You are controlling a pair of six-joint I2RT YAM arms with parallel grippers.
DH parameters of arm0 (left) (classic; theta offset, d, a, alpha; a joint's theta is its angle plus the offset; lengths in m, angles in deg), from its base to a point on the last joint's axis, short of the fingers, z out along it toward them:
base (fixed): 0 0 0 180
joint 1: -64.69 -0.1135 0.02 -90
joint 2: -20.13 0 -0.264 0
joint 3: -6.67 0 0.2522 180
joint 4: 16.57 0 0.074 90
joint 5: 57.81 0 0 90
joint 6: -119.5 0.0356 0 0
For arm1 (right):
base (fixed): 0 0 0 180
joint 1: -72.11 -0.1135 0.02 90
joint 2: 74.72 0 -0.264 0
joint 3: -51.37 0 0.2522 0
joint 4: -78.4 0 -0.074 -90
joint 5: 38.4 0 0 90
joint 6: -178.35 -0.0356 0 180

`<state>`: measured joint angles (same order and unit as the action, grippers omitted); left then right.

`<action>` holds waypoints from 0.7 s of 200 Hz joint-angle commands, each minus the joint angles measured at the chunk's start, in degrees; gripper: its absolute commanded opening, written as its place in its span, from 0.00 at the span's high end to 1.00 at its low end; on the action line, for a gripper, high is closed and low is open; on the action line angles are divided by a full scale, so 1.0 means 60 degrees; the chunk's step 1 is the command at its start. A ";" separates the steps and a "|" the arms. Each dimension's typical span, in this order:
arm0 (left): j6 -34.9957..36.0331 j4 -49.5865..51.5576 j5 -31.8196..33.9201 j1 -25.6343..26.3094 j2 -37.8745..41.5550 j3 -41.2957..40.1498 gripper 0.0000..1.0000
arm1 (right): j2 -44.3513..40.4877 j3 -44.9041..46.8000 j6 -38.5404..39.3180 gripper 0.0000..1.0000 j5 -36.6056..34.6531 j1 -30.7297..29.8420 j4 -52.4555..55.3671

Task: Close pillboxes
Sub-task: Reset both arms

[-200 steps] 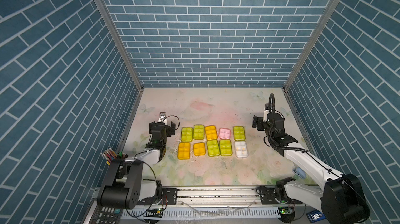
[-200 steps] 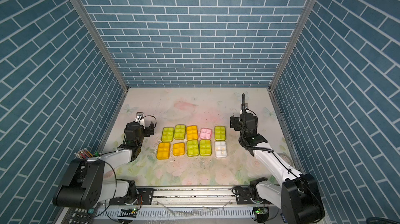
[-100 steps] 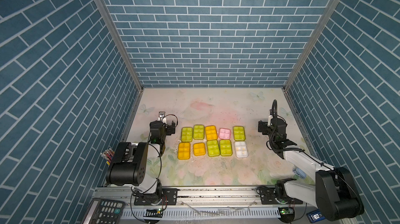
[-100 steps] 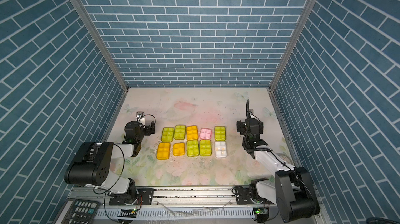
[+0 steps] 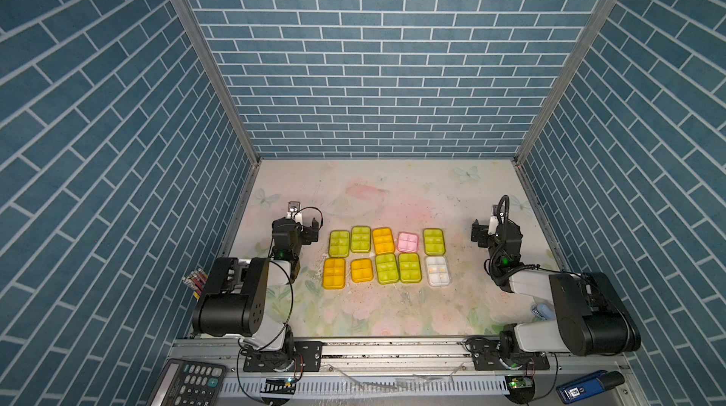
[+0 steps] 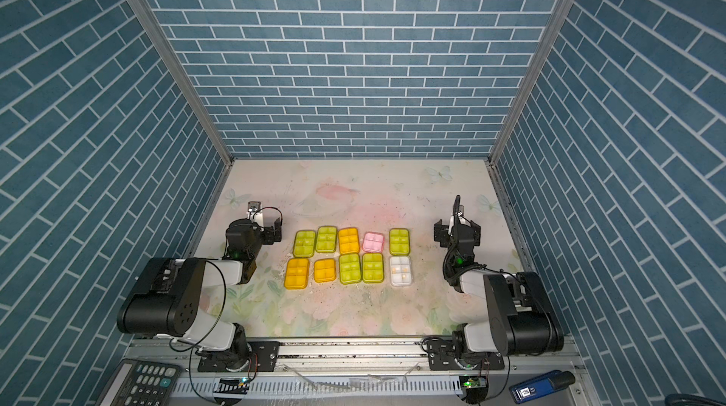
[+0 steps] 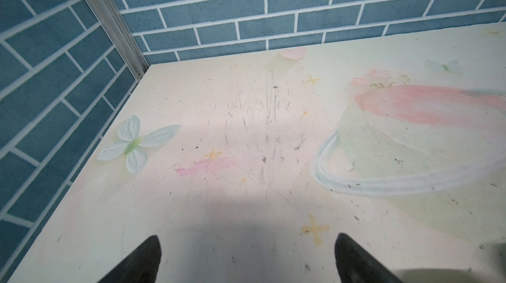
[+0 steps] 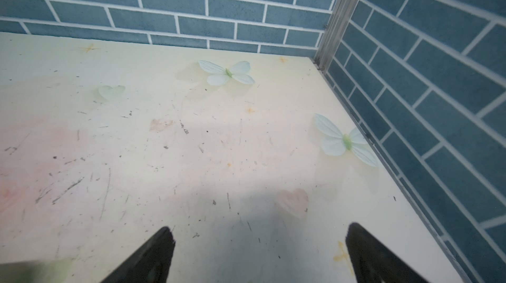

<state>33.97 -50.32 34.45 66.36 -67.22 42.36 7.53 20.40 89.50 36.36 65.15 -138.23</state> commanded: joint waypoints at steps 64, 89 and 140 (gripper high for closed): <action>-0.0042 -0.0154 -0.0051 -0.0037 -0.0017 0.0109 0.00 | 0.1286 -0.3073 -0.0447 0.01 0.0228 0.0809 0.3734; -0.0047 -0.0154 -0.0057 -0.0044 -0.0017 0.0104 0.00 | 0.3449 -0.6279 -0.0456 0.01 0.0129 0.0827 0.7802; -0.0042 -0.0141 -0.0055 -0.0030 -0.0028 0.0117 0.00 | 0.3320 -0.6391 -0.0479 0.01 0.0846 0.0900 0.8112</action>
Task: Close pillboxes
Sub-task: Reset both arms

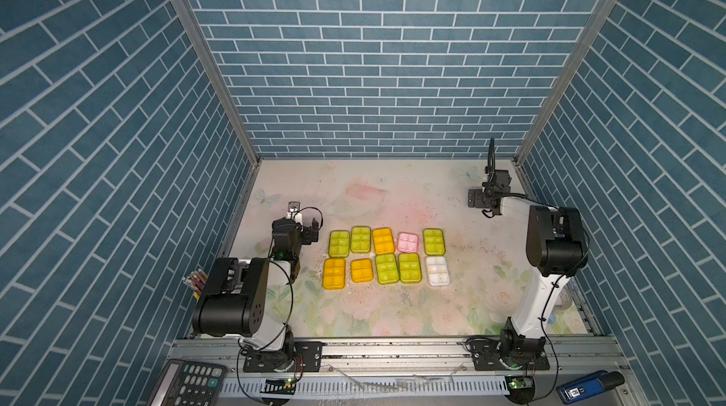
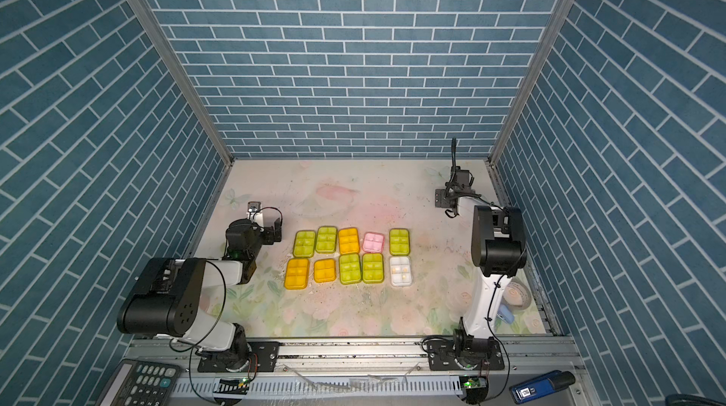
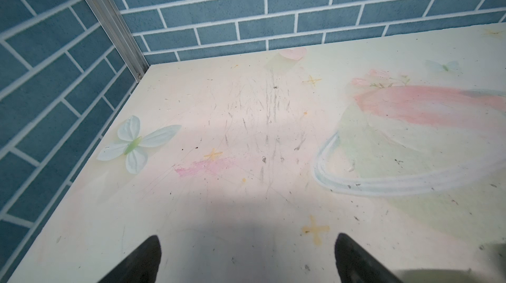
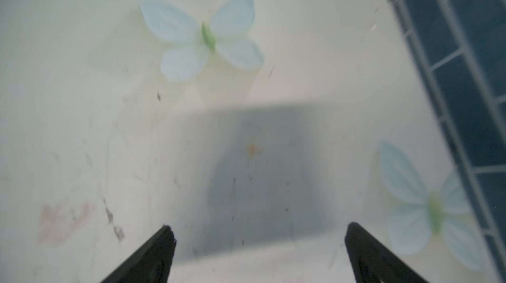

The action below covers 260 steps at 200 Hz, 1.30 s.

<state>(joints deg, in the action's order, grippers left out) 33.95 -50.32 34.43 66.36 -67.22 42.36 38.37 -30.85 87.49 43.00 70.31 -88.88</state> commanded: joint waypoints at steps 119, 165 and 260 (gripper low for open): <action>-0.0038 -0.0146 -0.0054 -0.0043 -0.0028 0.0120 0.01 | -0.4223 0.8104 -0.0475 0.01 0.0512 0.0593 -0.8861; -0.0038 -0.0141 -0.0066 -0.0043 -0.0017 0.0113 0.00 | -0.4145 0.7609 -0.0493 0.01 0.0764 0.0711 -0.7928; -0.0039 -0.0154 -0.0055 -0.0038 -0.0017 0.0121 0.00 | -0.4151 0.7676 -0.0454 0.01 0.0731 0.0696 -0.8101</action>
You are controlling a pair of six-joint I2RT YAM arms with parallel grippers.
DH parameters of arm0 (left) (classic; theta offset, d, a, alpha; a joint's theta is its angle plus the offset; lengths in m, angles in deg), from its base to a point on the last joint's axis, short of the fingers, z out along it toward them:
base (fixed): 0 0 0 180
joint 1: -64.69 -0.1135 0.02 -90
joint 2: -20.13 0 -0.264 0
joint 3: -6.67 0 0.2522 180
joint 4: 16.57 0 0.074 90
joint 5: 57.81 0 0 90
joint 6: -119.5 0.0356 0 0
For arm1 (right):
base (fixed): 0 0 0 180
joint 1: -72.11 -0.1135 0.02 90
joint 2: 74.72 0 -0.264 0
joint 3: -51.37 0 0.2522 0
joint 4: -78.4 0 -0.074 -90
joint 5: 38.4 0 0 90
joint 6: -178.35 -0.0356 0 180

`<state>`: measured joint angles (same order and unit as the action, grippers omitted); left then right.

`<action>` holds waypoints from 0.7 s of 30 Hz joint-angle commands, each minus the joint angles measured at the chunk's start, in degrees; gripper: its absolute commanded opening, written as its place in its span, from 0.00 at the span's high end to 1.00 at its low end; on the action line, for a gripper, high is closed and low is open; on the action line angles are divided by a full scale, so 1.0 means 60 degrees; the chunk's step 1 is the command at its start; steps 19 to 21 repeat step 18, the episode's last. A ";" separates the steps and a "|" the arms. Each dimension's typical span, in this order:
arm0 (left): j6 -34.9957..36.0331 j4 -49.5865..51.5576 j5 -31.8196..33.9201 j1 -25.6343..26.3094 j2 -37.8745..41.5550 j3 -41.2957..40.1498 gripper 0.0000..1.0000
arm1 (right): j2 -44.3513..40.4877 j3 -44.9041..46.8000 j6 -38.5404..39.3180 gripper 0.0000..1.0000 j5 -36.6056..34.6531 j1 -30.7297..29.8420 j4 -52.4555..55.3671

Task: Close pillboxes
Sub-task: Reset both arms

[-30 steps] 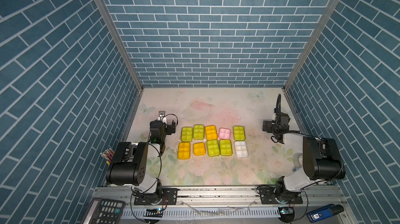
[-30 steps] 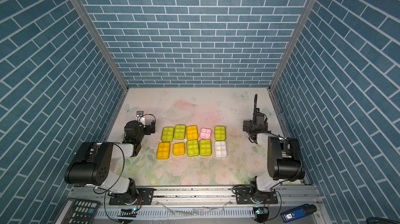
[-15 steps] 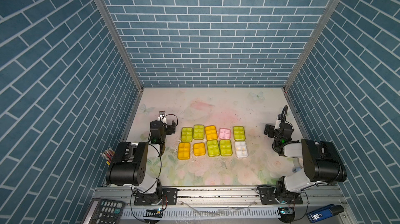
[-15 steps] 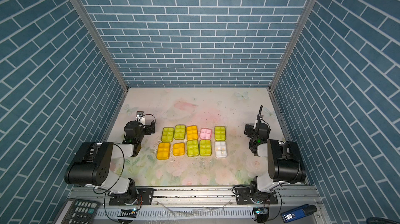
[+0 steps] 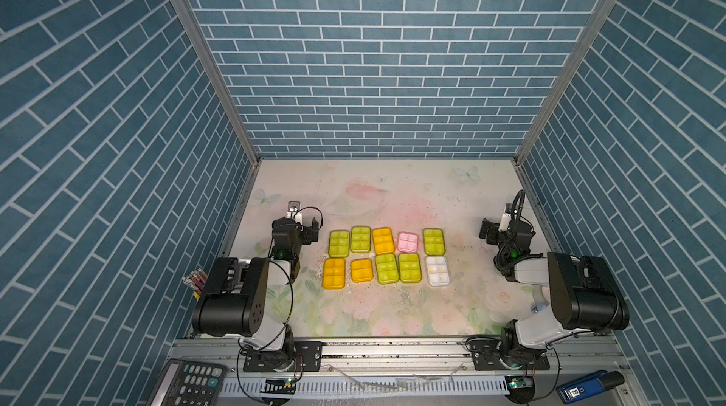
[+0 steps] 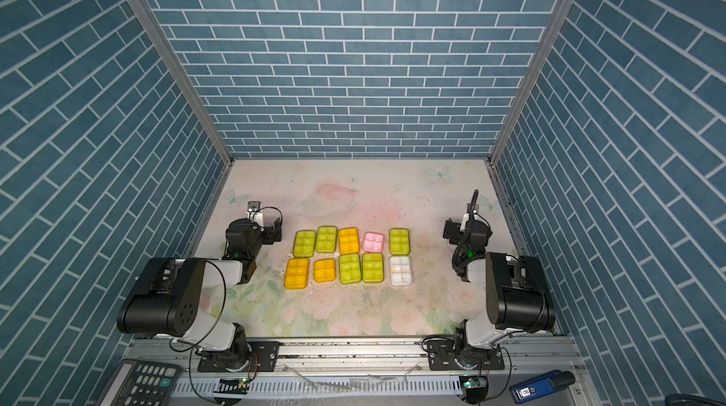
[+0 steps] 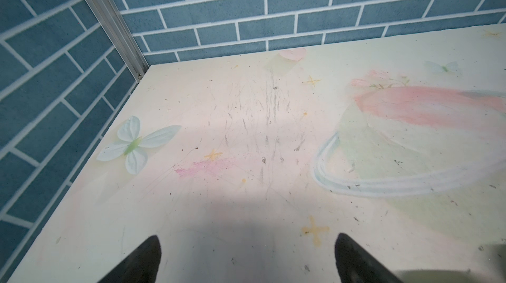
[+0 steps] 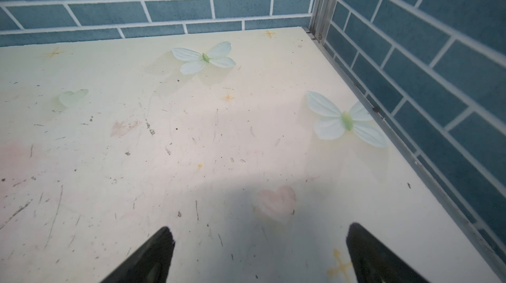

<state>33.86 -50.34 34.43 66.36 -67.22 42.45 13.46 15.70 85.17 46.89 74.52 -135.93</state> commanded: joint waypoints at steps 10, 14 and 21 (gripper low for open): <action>-0.0011 -0.0139 -0.0065 -0.0030 -0.0031 0.0110 0.01 | -0.0002 -0.0083 -0.0068 0.01 0.0082 -0.0001 -0.0258; -0.0027 -0.0121 -0.0082 -0.0030 -0.0060 0.0138 0.00 | 0.0010 -0.0083 -0.0072 0.01 0.0082 -0.0014 -0.0246; -0.0016 -0.0164 -0.0068 -0.0030 -0.0028 0.0083 0.00 | -0.0001 -0.0070 -0.0078 0.01 0.0082 -0.0007 -0.0250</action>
